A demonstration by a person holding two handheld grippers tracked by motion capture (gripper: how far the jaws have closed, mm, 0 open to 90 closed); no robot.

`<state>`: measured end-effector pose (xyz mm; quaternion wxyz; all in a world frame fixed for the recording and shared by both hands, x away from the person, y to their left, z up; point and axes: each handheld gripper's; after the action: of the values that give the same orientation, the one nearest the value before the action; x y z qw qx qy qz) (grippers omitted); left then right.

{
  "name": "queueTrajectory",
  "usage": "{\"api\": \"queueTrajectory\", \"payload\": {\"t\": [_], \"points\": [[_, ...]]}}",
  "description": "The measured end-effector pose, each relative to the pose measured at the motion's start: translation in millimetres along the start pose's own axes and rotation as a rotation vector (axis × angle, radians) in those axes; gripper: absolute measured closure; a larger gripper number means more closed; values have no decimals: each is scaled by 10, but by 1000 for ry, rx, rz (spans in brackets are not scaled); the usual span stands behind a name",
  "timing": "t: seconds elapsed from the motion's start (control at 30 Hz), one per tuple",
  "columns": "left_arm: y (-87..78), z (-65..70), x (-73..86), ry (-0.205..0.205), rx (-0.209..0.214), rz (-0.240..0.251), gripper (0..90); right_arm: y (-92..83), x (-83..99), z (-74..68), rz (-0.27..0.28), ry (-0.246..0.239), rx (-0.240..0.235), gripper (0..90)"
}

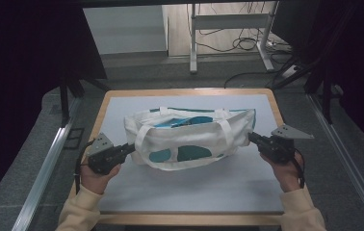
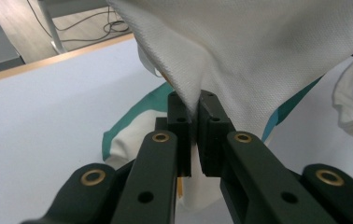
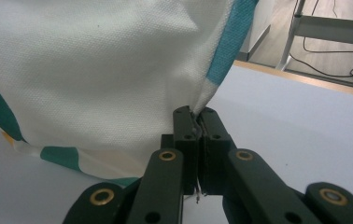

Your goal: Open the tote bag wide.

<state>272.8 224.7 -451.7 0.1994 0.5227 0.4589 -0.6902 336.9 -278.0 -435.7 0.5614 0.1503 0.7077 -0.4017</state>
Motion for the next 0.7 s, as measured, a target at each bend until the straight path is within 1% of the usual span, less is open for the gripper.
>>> {"api": "queueTrajectory", "payload": {"t": [0.1, 0.17, 0.43, 0.5, 0.63, 0.7], "points": [[35, -5, 45, -12, 6, -10, 851, 29, 40, 10, -3, 7, -6, 864], [54, -17, 87, -29, 15, -17, 852, 52, 70, 18, -7, 13, -9, 864], [97, 11, 161, -20, 14, -41, 854, 103, 139, 15, -27, 17, -14, 864], [97, 10, 181, -23, 22, -44, 854, 111, 172, 16, -35, 20, -18, 864], [102, 17, 186, -23, 20, -46, 854, 122, 201, 23, -47, 23, -22, 863], [110, 21, 198, -16, 16, -49, 854, 136, 232, 25, -56, 27, -24, 863]]}}
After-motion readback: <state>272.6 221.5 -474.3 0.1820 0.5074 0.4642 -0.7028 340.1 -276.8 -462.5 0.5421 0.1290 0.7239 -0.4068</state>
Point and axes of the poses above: each handheld gripper's, and its own axes: y roughly forward along the jaws, x roughly out of its underside, z roughly to its right, and after that the axes turned 5 degrees about -x, right-handed
